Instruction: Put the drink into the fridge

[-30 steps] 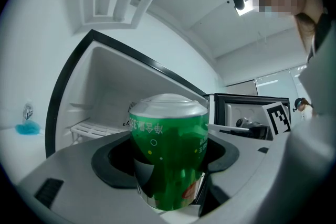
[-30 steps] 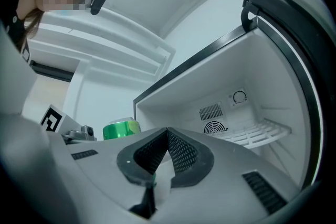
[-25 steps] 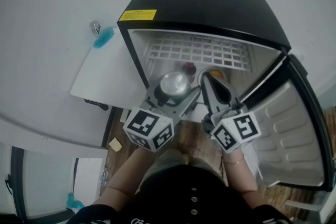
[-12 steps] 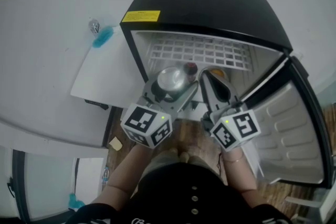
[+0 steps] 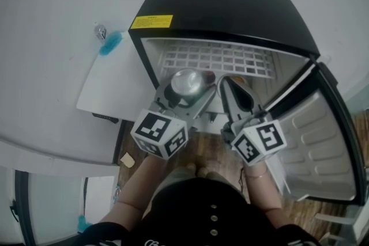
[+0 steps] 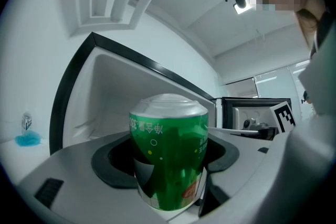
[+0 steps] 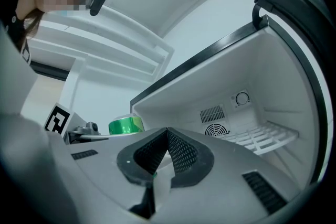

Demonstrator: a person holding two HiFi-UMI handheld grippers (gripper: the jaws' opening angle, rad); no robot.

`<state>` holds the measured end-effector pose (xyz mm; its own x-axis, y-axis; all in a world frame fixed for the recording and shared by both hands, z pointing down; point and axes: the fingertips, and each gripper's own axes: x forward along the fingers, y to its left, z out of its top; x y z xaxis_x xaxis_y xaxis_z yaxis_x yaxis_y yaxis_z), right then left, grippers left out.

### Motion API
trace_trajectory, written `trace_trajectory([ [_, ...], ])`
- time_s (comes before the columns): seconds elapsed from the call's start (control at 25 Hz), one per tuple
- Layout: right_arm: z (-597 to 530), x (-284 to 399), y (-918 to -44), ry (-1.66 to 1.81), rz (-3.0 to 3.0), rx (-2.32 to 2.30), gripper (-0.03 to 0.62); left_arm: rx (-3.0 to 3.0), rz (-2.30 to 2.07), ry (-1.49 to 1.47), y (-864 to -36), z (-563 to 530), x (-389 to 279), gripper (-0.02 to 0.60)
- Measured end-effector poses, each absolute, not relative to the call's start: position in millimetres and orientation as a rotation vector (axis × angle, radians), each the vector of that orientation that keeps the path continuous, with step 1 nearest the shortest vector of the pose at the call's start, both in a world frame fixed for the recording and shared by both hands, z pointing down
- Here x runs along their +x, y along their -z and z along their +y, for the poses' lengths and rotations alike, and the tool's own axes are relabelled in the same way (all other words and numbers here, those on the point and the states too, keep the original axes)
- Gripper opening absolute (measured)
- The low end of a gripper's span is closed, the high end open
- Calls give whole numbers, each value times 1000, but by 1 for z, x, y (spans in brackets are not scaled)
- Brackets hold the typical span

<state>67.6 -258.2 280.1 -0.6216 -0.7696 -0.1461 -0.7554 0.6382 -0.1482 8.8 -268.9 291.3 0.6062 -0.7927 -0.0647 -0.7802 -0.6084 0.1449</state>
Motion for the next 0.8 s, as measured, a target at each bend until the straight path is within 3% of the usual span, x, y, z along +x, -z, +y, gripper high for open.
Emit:
trace_trajectory([
  [0.8,-285,63,-273,64,2663,-1265,9,2786,-1312,169,-276,-309,13,344],
])
